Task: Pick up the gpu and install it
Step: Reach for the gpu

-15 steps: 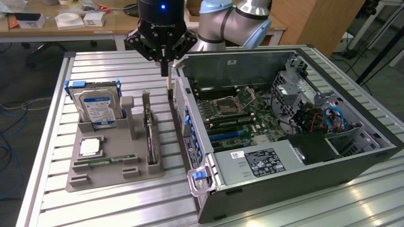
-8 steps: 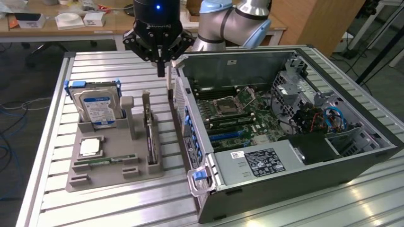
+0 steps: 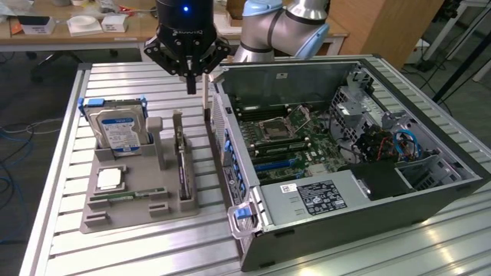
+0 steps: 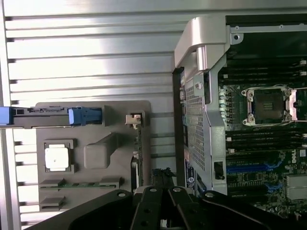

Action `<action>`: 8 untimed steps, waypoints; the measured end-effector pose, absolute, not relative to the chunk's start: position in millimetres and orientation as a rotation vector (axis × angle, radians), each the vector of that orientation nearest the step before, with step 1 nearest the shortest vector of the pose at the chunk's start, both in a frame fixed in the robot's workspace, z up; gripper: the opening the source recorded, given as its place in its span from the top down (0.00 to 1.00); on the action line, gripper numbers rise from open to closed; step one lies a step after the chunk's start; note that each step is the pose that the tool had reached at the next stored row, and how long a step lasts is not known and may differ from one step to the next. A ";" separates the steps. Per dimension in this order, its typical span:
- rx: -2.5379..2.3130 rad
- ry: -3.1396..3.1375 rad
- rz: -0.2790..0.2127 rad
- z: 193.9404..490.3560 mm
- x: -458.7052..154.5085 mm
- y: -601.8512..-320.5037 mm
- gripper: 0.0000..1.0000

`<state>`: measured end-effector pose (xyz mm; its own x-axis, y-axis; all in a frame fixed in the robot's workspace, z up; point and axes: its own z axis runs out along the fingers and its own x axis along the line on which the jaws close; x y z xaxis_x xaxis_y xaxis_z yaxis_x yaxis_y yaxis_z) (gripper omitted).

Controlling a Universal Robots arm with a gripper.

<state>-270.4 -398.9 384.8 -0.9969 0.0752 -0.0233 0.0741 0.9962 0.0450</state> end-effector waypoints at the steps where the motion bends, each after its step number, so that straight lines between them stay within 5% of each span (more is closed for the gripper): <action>1: 0.117 3.114 0.069 384.8 -271.3 -398.9 0.89; 8: 0.117 3.114 0.069 384.5 -276.8 -398.9 0.89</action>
